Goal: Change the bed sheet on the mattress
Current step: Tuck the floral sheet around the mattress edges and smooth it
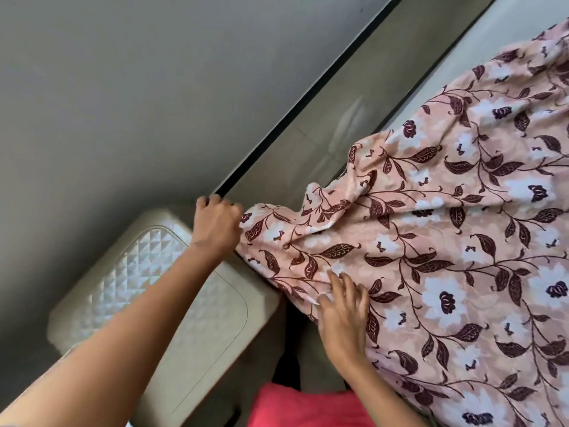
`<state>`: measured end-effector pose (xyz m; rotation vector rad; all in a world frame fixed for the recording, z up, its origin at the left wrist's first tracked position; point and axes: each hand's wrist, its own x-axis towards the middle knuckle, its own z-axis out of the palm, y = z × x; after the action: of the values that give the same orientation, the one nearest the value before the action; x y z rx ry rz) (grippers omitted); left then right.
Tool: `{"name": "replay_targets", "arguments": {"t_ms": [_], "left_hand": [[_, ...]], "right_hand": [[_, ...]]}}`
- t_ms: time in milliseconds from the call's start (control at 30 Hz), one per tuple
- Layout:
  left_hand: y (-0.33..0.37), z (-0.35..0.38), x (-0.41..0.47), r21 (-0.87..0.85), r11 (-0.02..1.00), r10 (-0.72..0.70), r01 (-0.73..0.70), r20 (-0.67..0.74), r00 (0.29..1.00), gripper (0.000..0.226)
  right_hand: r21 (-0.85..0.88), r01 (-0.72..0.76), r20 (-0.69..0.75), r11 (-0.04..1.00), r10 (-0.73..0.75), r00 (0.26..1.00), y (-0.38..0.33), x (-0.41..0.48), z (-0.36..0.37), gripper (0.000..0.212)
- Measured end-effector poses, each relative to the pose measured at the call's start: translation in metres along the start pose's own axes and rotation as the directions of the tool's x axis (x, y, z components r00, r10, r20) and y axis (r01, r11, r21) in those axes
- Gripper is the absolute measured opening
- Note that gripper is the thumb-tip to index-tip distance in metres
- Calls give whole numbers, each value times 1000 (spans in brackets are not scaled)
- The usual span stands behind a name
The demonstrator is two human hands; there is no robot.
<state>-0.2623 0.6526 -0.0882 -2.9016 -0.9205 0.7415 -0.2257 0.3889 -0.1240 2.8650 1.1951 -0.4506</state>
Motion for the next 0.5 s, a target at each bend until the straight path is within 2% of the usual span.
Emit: {"name": "replay_targets", "arguments": {"t_ms": [133, 200, 267, 300, 400, 500], "left_hand": [[19, 15, 3, -38, 999, 16, -10, 164, 986, 37], [27, 22, 3, -104, 990, 116, -95, 215, 970, 53], [37, 25, 3, -205, 965, 218, -164, 272, 937, 70], [43, 26, 3, -253, 951, 248, -175, 294, 923, 72], [63, 33, 6, -399, 911, 249, -103, 334, 909, 70], [82, 32, 9, -431, 901, 198, -59, 286, 937, 53]], "right_hand": [[74, 78, -25, 994, -76, 997, 2, -23, 8, 32], [116, 150, -5, 982, -151, 989, -3, -48, 15, 36], [162, 195, 17, 967, -200, 980, -5, -79, 27, 24], [180, 188, 28, 966, -196, 980, -3, -91, 33, 20], [168, 107, 52, 980, -117, 992, 2, -104, 44, 30], [146, -28, 30, 989, 24, 999, 2, -91, 36, 44]]}}
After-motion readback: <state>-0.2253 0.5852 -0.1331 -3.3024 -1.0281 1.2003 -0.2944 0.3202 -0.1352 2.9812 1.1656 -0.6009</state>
